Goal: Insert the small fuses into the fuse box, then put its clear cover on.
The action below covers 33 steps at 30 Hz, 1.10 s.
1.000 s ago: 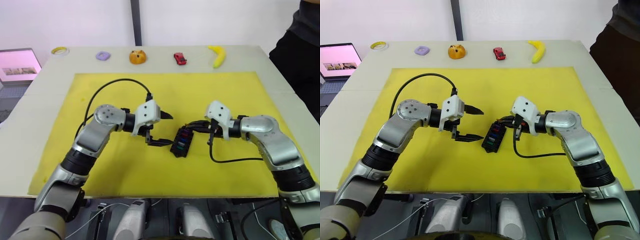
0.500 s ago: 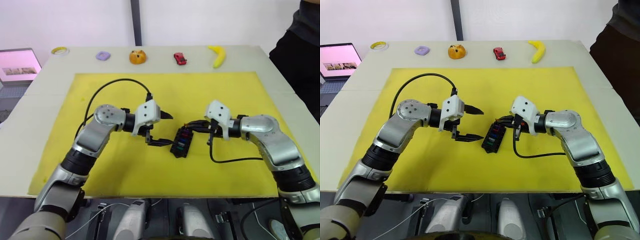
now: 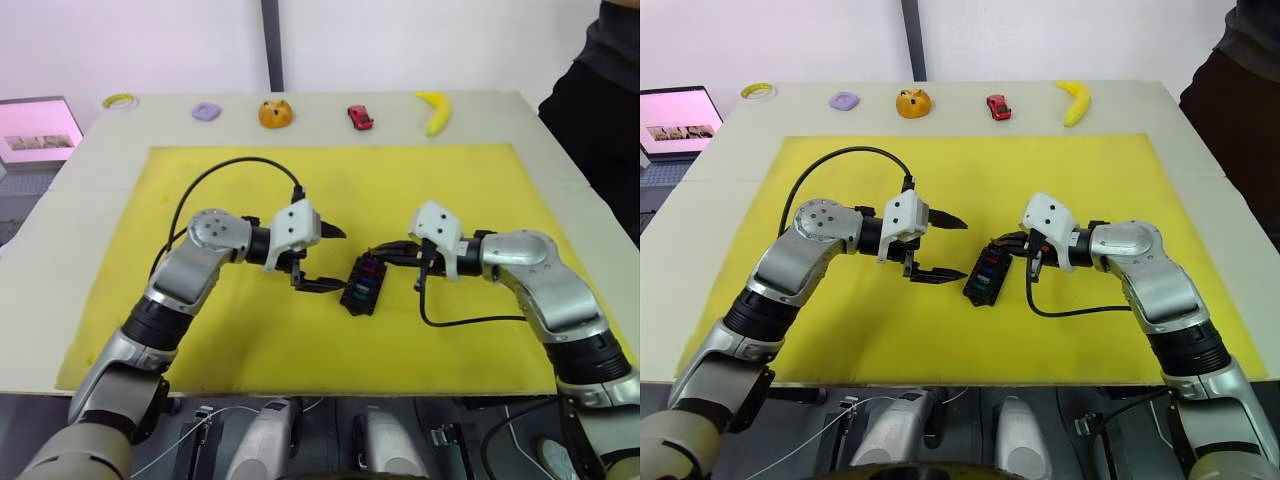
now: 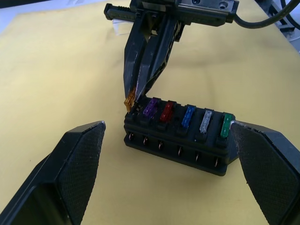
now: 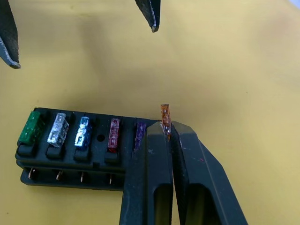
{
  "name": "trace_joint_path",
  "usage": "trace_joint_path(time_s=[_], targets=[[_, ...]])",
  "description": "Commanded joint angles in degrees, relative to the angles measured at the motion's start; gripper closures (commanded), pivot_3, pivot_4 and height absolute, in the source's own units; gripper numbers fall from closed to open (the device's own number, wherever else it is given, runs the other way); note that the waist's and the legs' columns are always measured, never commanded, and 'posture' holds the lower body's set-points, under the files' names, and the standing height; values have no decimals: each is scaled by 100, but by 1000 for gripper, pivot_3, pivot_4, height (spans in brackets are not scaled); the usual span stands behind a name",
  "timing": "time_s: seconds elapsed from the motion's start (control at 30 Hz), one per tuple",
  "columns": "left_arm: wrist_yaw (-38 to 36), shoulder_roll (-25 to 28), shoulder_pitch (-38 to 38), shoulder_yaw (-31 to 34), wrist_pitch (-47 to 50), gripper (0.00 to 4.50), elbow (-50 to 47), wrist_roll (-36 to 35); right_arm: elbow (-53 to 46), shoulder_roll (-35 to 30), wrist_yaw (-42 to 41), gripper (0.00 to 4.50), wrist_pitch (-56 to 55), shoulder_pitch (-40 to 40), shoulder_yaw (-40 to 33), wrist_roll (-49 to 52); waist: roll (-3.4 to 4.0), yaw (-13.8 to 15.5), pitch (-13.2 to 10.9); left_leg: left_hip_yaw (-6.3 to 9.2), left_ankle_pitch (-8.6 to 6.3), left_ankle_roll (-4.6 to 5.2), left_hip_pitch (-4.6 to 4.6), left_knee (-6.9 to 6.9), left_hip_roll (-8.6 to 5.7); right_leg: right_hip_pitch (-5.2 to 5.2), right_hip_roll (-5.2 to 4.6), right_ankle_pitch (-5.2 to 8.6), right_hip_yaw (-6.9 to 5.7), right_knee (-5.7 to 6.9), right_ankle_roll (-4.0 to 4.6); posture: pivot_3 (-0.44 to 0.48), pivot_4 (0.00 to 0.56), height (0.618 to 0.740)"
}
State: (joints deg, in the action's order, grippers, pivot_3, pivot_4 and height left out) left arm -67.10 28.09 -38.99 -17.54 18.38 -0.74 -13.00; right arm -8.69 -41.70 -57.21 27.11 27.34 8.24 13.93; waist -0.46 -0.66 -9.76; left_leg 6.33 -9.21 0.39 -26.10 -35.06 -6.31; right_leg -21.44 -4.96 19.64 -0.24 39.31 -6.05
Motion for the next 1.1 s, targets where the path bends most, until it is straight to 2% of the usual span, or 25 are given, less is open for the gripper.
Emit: trace_joint_path(time_s=[0.03, 1.1], targets=[[22, 31, -45, 96, -51, 0, -153, -12, -67, -32, -2, 4461, -102, 37, -81, -24, 0, 0, 0, 0, 0, 0, 0, 0, 0, 0, 0, 0, 0, 0, 0, 0, 150, 735], [28, 19, -61, 93, -45, 0, -153, -15, 118, 31, 53, 4461, -147, 62, 122, -328, 0, 0, 0, 0, 0, 0, 0, 0, 0, 0, 0, 0, 0, 0, 0, 0, 150, 735]])
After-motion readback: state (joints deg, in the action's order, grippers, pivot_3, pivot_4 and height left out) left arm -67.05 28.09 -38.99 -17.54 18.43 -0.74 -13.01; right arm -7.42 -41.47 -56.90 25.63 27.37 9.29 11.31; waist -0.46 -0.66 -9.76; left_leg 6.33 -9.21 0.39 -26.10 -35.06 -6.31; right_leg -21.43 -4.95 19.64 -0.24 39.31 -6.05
